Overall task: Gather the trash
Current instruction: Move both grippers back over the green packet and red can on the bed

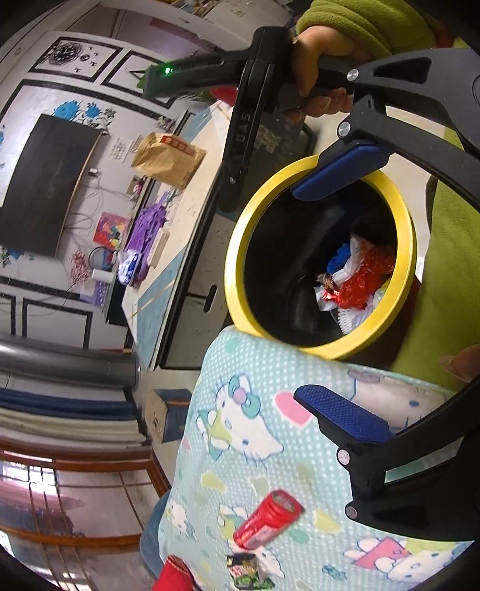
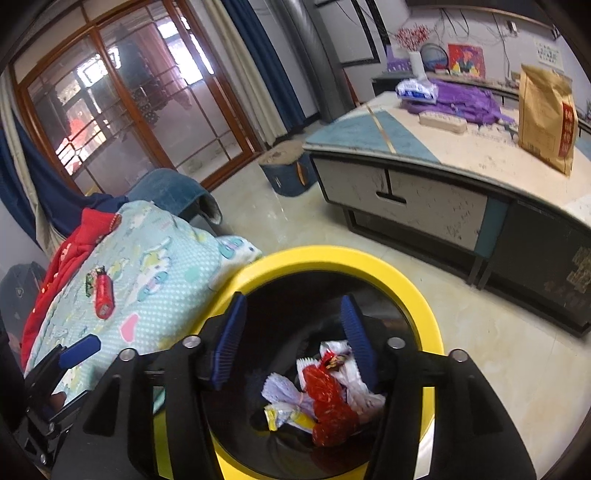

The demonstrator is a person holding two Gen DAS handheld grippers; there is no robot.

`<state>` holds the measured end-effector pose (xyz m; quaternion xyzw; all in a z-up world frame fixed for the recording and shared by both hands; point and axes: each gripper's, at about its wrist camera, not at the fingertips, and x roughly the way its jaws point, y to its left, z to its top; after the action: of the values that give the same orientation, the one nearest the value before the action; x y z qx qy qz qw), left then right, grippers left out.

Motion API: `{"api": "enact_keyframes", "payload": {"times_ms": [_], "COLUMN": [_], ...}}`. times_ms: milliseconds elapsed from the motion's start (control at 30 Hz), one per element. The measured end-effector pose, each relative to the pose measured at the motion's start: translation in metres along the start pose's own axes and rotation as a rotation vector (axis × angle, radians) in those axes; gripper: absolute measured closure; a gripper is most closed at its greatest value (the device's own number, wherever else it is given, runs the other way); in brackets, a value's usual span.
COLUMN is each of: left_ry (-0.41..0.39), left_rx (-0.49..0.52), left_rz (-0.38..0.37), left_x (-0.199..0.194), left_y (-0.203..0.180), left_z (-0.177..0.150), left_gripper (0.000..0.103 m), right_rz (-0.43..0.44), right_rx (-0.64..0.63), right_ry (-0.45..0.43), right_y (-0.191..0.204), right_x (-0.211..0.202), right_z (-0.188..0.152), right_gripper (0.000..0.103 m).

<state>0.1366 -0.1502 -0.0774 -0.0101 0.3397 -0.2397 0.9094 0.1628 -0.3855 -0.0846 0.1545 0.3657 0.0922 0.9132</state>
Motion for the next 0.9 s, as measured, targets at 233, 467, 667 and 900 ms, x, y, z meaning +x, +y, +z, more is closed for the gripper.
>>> {"api": "enact_keyframes", "payload": {"times_ms": [233,467,667,900], "left_ry": [-0.060,-0.124,-0.159,-0.197], "left_rx": [-0.018,-0.057,-0.105,-0.150], "left_rz": [0.061,0.127,0.167,0.223], "left_x": [-0.021,-0.044,-0.059,-0.076], "left_y": [0.016,0.037,0.056,0.077], "left_z": [0.004,0.008,0.009,0.009], "left_gripper": [0.011,0.011,0.011,0.011], "right_rz": [0.047,0.069,0.088,0.128], "right_rx": [-0.070,-0.154,-0.194,-0.261], "right_ry": [-0.082,-0.130,-0.135,-0.116], "right_y": [0.032,0.062,0.082,0.110], "right_x": [-0.018,-0.032,-0.033,-0.029], "right_z": [0.004,0.002,0.000,-0.009], "right_gripper": [0.036,0.027,0.026,0.026]}}
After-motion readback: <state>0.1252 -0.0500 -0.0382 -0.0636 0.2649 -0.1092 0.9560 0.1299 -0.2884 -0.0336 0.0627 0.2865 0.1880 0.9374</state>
